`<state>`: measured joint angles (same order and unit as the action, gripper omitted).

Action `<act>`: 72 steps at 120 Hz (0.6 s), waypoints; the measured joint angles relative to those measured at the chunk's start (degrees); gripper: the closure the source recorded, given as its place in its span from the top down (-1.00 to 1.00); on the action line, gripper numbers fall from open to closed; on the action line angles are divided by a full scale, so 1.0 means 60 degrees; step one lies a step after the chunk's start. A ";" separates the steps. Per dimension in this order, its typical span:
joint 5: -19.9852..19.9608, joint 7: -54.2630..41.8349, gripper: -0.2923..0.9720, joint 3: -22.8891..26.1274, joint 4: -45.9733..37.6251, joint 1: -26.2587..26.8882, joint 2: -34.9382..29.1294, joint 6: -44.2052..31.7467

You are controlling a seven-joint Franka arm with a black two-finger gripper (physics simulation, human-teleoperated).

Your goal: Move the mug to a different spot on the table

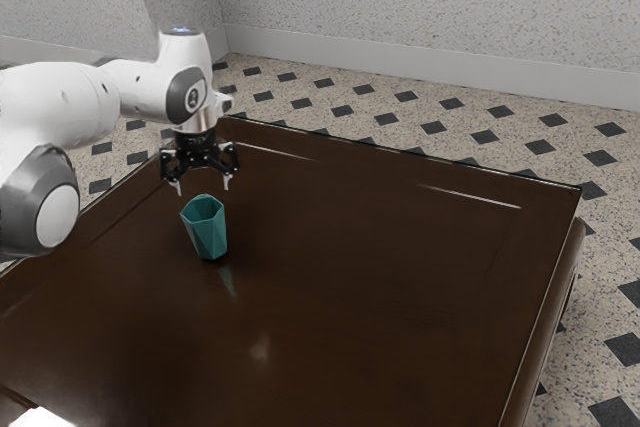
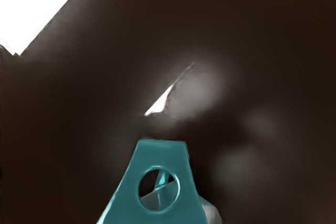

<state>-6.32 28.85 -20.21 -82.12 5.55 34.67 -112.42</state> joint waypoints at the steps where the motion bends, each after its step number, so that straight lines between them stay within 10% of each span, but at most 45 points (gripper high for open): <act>1: -0.0002 -0.0014 0.54 0.0000 0.0000 -0.0004 0.0021 -0.0015; 72: -0.0456 -0.0716 0.28 0.0000 0.0001 -0.0197 0.0904 -0.0667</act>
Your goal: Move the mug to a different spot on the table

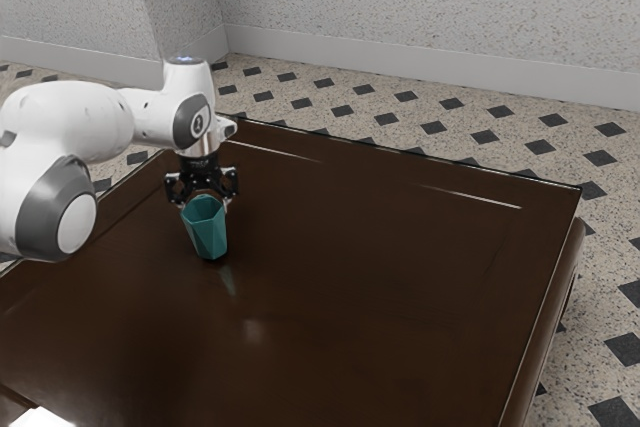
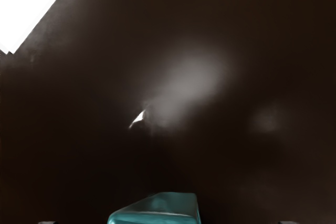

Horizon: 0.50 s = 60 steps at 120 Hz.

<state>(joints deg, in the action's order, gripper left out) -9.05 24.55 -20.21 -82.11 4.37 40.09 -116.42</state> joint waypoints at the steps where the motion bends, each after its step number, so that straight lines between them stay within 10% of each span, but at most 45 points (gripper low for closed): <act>1: -0.0009 -0.0006 0.27 0.0000 0.0000 -0.0002 0.0001 -0.0005; 60: -0.0075 -0.0190 -0.01 -0.0001 0.0000 -0.0026 0.0073 -0.0031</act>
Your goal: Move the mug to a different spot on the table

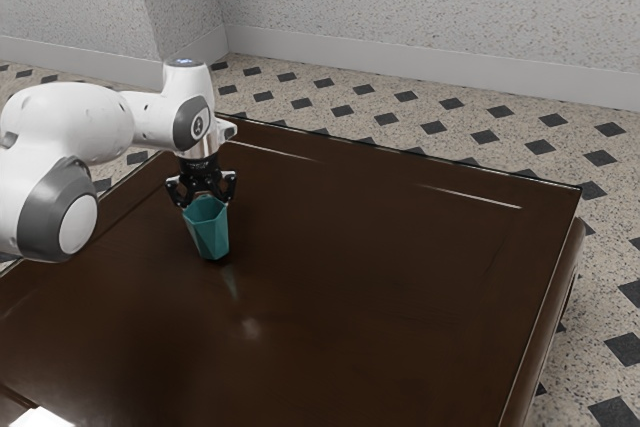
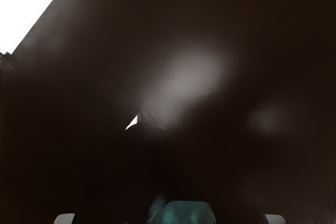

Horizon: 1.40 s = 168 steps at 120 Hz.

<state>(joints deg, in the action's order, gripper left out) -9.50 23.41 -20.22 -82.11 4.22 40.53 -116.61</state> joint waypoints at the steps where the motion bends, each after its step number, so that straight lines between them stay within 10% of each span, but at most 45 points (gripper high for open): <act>1: 0.0001 -0.0001 -0.01 -0.0002 0.0002 0.0000 -0.0001 0.0006; 108: 0.0035 0.0237 -0.57 -0.0130 0.0692 0.0128 -0.0305 0.2530; 168: -0.1403 0.0858 -0.61 -0.0050 0.0540 0.0604 -0.0798 0.4107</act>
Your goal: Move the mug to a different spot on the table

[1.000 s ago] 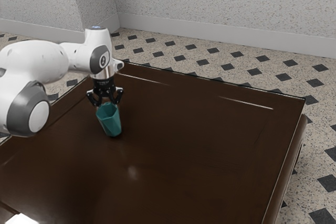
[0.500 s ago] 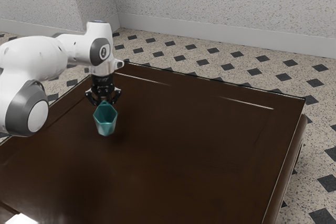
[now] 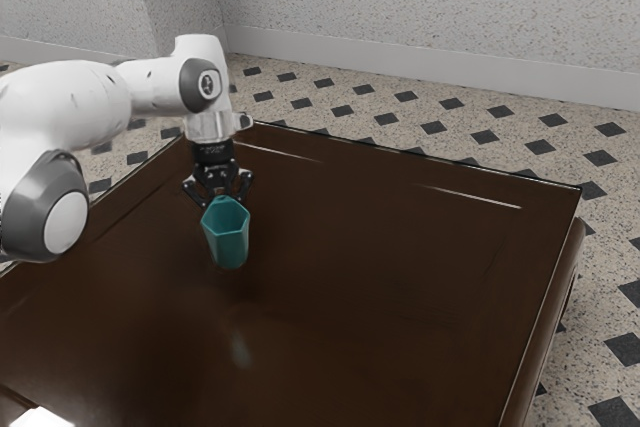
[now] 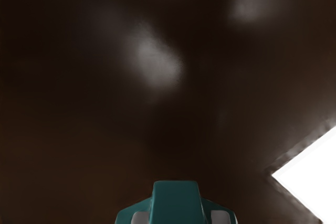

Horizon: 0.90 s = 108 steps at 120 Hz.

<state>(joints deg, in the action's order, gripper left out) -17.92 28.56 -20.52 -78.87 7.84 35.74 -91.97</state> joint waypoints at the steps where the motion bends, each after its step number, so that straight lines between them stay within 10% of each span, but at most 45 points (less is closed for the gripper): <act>1: -0.0041 0.0008 -0.61 0.0001 0.0055 -0.0017 0.0018 0.0027; 53: -0.2436 0.0290 -0.61 0.0021 0.1544 -0.0858 0.1257 0.0918; 108: -0.2819 0.0426 -0.57 0.0019 0.1570 -0.0979 0.1607 0.1033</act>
<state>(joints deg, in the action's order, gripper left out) -34.84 31.12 -20.40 -69.45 1.97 45.38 -85.77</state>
